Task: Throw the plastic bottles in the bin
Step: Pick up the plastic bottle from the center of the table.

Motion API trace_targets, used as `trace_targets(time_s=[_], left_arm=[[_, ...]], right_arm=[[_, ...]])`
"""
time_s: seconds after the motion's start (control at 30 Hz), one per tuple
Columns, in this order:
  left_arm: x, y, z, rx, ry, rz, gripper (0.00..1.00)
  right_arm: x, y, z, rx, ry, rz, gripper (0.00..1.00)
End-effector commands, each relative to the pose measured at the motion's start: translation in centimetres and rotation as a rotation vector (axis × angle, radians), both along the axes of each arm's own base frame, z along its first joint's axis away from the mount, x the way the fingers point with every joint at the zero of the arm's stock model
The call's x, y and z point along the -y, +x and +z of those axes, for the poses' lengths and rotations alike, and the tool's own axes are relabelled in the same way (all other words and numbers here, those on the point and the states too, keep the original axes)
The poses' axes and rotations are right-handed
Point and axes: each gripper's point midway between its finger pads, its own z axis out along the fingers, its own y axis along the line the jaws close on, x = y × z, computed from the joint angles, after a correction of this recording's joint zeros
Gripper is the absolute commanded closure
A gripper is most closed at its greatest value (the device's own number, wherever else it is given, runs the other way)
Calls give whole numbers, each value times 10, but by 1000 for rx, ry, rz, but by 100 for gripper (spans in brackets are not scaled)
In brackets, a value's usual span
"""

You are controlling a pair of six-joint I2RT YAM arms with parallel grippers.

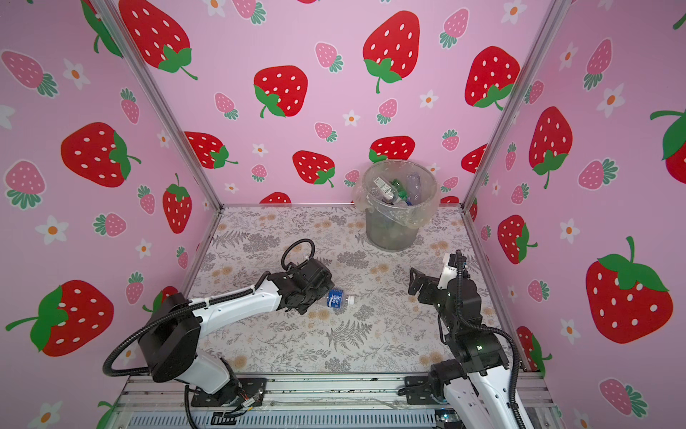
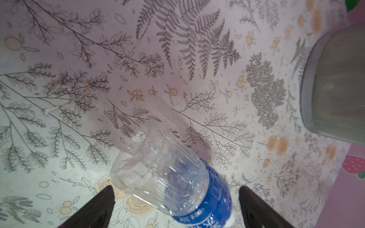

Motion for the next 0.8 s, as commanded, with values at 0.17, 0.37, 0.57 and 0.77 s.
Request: trace_targets(time_s=[0.17,0.37,0.57,0.77], left_arm=[[22,6,-5,-18,-40,-12,7],[17,9,-19,-41,-7,-7,9],[5,9,-38,-82,36,4,12],[-2,13,-42,-71,53,-9,17]], right_arm=[[0,1,-4,-3,-15,2,1],[1,0,-1,1,-16,3,1],[1,1,-3,-11,-24,4,1],[1,1,-3,-11,-26,3,1]])
